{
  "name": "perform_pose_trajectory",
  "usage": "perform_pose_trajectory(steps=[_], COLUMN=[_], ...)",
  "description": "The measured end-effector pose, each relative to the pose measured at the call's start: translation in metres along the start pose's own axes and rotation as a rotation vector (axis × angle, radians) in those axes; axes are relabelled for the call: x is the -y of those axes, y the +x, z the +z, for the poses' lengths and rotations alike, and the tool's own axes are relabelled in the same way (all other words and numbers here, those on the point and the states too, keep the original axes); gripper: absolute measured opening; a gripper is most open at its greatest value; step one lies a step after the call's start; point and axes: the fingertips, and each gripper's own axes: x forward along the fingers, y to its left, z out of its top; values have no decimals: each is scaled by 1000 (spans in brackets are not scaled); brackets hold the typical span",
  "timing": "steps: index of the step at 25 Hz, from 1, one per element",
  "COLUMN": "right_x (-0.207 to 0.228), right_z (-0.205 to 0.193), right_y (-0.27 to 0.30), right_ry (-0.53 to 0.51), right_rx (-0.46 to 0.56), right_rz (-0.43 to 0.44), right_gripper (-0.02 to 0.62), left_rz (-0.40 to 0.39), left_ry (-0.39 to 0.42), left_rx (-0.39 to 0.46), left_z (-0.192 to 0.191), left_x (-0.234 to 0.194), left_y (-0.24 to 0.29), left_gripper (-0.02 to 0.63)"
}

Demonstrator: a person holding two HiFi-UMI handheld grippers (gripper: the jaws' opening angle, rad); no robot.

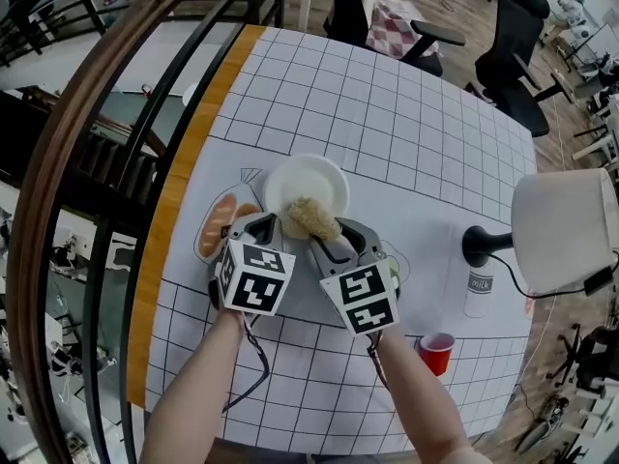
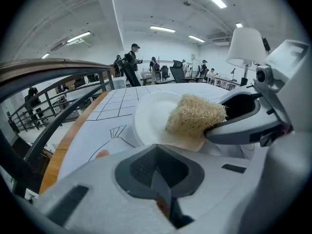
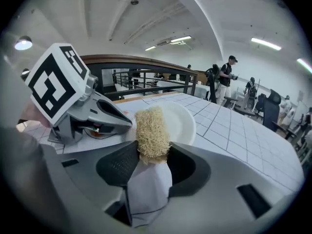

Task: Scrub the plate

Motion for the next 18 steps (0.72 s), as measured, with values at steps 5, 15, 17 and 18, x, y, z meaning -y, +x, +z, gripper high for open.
perform_pose_trajectory(steps=[5,15,17,18], right_x=[46,95,92,90], right_z=[-8,-2,7,14], right_y=[-8,-58,-73,-80], right_ry=[-30,46,43,45], right_rx=[-40,4,21,33], right_rz=[-128,-265,-261,-257], right_gripper=[179,181,181,181], left_rz=[5,-99,-136,-144], left_ry=[-17,-98,-127,-116], left_rx=[8,80,75,82], left_z=[1,1,1,4], left_x=[0,-4,-4,-3], left_y=[0,-14,-22,-28], left_gripper=[12,12,12,12])
